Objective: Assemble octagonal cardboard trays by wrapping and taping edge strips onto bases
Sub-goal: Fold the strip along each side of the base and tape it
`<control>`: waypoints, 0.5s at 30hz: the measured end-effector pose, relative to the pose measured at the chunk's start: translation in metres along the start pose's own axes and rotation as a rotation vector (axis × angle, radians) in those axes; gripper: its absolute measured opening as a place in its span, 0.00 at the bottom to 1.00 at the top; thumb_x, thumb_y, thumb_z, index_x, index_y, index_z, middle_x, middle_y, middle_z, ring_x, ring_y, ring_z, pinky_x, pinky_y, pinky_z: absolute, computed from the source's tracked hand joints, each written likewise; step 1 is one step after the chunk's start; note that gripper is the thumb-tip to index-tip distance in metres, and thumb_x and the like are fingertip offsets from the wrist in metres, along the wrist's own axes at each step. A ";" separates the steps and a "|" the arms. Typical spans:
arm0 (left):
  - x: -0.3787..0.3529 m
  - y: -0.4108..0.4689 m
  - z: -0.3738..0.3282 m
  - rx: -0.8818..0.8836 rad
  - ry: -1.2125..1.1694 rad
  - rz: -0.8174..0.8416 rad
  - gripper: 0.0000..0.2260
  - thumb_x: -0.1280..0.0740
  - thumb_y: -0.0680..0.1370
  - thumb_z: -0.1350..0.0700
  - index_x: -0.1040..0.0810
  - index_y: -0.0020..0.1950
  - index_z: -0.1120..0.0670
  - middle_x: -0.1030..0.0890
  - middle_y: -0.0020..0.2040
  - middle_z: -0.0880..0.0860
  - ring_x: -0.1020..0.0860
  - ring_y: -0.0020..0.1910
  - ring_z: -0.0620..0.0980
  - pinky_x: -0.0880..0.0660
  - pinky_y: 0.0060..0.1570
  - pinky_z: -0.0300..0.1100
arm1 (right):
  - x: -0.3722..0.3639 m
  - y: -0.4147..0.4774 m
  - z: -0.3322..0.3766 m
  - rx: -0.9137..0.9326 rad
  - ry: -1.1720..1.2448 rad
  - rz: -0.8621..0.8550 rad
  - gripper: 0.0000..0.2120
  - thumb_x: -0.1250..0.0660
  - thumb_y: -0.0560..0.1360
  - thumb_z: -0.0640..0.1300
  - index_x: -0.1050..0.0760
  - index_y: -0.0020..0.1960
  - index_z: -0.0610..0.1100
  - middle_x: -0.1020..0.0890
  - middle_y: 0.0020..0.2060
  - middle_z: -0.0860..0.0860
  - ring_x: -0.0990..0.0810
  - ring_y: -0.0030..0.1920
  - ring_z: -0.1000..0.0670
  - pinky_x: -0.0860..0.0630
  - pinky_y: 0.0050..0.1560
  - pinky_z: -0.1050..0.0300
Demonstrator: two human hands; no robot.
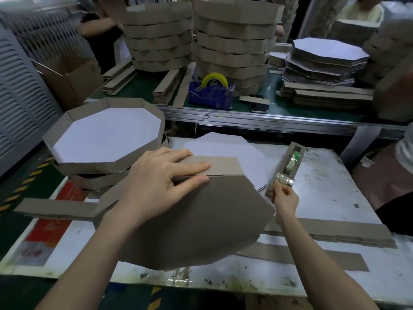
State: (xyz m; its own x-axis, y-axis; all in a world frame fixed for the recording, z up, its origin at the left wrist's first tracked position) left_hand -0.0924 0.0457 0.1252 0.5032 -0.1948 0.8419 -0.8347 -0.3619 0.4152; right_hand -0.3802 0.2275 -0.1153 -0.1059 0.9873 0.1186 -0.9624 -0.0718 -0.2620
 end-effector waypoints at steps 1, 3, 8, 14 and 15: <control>0.002 -0.003 0.003 0.002 -0.008 -0.011 0.19 0.42 0.75 0.37 0.19 0.58 0.40 0.17 0.55 0.47 0.21 0.52 0.51 0.25 0.48 0.50 | -0.011 -0.010 0.018 0.032 -0.006 0.056 0.14 0.33 0.80 0.46 0.21 0.53 0.34 0.19 0.40 0.44 0.24 0.35 0.52 0.25 0.39 0.58; 0.005 -0.010 0.012 0.020 -0.021 -0.008 0.19 0.42 0.75 0.36 0.19 0.59 0.40 0.18 0.58 0.47 0.21 0.54 0.51 0.26 0.51 0.48 | -0.032 -0.031 0.057 0.134 -0.079 0.137 0.12 0.33 0.80 0.47 0.20 0.53 0.37 0.18 0.41 0.46 0.26 0.34 0.52 0.28 0.35 0.59; 0.014 -0.030 0.033 0.079 -0.070 -0.027 0.18 0.40 0.75 0.37 0.20 0.60 0.41 0.19 0.59 0.49 0.22 0.56 0.51 0.27 0.54 0.50 | -0.090 -0.094 0.146 0.337 -0.178 0.348 0.11 0.31 0.79 0.47 0.19 0.58 0.43 0.17 0.34 0.49 0.27 0.31 0.56 0.31 0.35 0.60; 0.015 -0.038 0.030 0.011 -0.019 -0.026 0.19 0.41 0.76 0.37 0.20 0.62 0.41 0.19 0.60 0.48 0.23 0.56 0.49 0.29 0.53 0.44 | -0.120 -0.167 0.189 0.247 -0.052 0.661 0.14 0.33 0.80 0.42 0.22 0.64 0.49 0.13 0.41 0.46 0.36 0.24 0.55 0.36 0.24 0.64; 0.015 -0.040 0.031 -0.003 -0.001 -0.026 0.21 0.41 0.76 0.36 0.21 0.64 0.43 0.19 0.60 0.47 0.23 0.56 0.49 0.30 0.53 0.42 | -0.121 -0.178 0.193 0.201 0.008 0.729 0.10 0.34 0.80 0.40 0.19 0.60 0.46 0.13 0.46 0.43 0.38 0.23 0.55 0.38 0.24 0.64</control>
State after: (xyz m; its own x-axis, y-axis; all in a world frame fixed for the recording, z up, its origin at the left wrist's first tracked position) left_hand -0.0450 0.0289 0.1103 0.5254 -0.1860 0.8303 -0.8217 -0.3644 0.4383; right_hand -0.2449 0.0935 0.1022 -0.7323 0.6805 -0.0252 -0.6762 -0.7311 -0.0911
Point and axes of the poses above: each hand's wrist, its own y-axis towards the middle knuckle, its own x-axis out of the back of the hand, z = x × y, the point moved 7 cm from there along y, towards the middle knuckle
